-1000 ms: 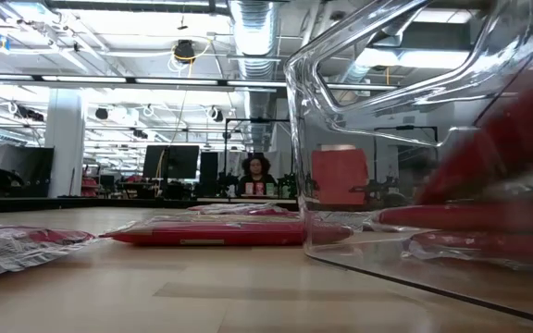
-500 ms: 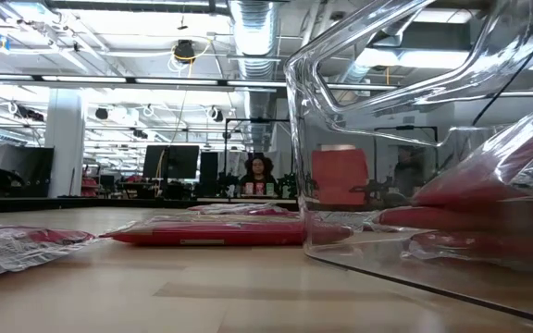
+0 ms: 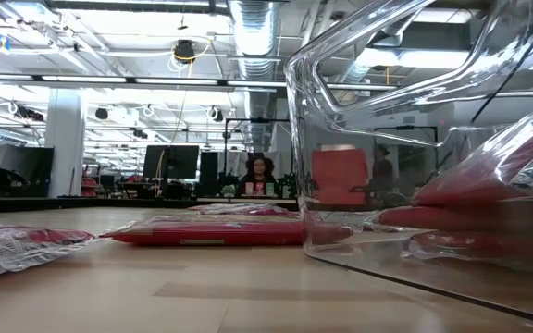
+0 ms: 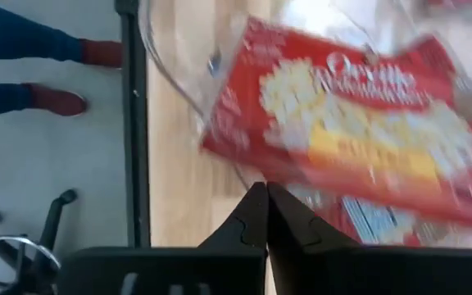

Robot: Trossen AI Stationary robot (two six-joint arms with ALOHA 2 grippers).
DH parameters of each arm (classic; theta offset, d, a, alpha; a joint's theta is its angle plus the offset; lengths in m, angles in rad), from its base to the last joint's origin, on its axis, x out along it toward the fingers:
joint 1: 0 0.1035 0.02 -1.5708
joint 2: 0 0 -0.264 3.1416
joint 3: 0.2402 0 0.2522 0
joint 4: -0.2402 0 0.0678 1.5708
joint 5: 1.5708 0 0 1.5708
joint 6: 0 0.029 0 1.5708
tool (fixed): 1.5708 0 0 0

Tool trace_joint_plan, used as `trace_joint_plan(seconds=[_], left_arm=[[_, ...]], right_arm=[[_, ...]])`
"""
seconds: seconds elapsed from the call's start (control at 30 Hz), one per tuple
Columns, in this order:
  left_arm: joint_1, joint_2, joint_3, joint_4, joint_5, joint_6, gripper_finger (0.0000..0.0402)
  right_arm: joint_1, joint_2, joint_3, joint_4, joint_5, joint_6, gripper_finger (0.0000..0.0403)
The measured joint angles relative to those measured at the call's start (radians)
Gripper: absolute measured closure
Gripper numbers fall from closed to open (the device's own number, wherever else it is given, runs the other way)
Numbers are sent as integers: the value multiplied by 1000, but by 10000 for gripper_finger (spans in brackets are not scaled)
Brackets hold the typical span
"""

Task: Sort popcorn bags into baskets
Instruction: Put the red popcorn bag into the transparent bin

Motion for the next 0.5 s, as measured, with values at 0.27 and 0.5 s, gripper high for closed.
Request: trace_joint_plan(seconds=[0.27,0.5], left_arm=[[-26,-2,0,-59,-7,-17,233],[-53,-1,0,-102,-18,-45,233]], right_arm=[[-102,68,0,111,-47,-143,371],[-184,43,-1,174,-94,-217,368]])
